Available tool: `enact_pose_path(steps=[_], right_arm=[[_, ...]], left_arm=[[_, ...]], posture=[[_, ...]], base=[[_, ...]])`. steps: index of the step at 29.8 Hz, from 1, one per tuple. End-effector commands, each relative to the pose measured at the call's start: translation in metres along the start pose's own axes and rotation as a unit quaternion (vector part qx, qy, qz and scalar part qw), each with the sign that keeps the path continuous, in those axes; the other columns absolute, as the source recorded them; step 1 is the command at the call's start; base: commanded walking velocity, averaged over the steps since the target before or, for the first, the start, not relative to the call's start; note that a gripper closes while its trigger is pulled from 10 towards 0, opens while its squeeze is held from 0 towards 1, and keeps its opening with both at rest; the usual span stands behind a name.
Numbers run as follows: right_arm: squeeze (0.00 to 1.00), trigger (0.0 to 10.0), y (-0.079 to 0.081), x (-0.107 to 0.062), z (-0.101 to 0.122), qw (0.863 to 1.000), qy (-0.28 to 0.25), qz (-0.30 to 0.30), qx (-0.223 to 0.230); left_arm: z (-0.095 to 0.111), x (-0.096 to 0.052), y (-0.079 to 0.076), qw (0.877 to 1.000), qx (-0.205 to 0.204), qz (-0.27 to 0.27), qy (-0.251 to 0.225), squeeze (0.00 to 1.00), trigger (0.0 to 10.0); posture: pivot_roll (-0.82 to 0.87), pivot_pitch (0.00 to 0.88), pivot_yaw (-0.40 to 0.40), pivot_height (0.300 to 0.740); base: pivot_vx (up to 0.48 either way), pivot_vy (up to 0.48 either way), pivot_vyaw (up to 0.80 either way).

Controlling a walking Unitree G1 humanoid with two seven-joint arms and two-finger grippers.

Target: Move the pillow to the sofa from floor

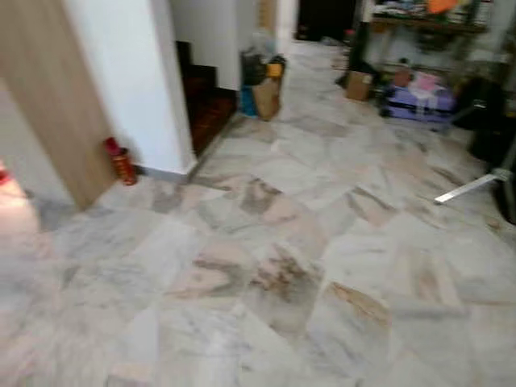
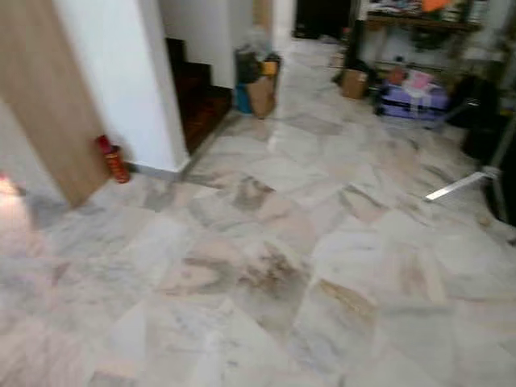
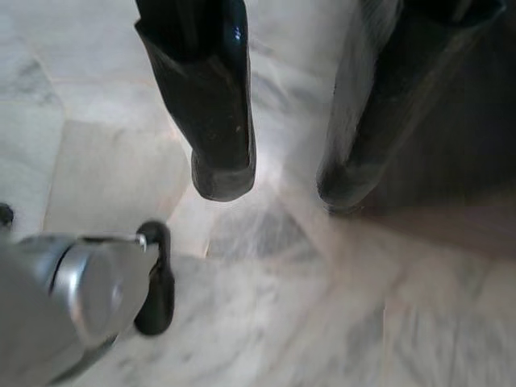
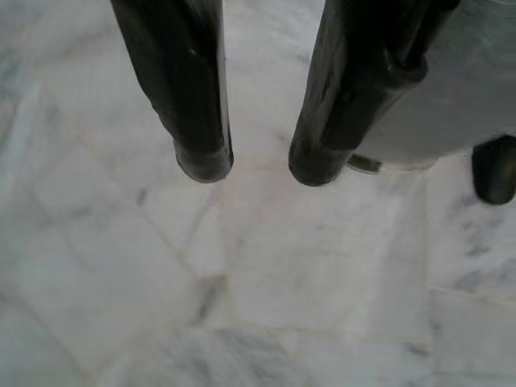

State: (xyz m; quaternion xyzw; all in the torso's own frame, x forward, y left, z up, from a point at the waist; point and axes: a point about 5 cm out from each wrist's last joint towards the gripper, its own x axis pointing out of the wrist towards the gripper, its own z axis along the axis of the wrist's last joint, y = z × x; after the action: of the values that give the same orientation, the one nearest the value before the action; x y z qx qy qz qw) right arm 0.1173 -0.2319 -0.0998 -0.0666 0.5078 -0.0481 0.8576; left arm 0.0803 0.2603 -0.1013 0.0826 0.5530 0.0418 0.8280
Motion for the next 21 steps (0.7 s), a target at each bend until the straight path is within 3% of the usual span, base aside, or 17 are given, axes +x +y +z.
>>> enact_pose_path(steps=[1,21], right_arm=[[0.00,10.0,0.0186,0.0064,0.0359,0.984,-0.060,0.028,0.167],[0.00,10.0,0.0162,0.0066,0.0368,0.987,-0.059,0.029,0.150]], left_arm=[[0.1326,0.0081,-0.0541,0.980,-0.039,-0.097,-0.169,0.00,10.0],[0.1343,0.0083,-0.0587,0.980,-0.053,-0.100,-0.165,0.00,10.0]], posture=[[-0.06,0.053,0.060,0.740],[-0.08,0.051,0.037,0.740]], base=[[0.000,0.000,0.80],[0.000,0.000,0.80]])
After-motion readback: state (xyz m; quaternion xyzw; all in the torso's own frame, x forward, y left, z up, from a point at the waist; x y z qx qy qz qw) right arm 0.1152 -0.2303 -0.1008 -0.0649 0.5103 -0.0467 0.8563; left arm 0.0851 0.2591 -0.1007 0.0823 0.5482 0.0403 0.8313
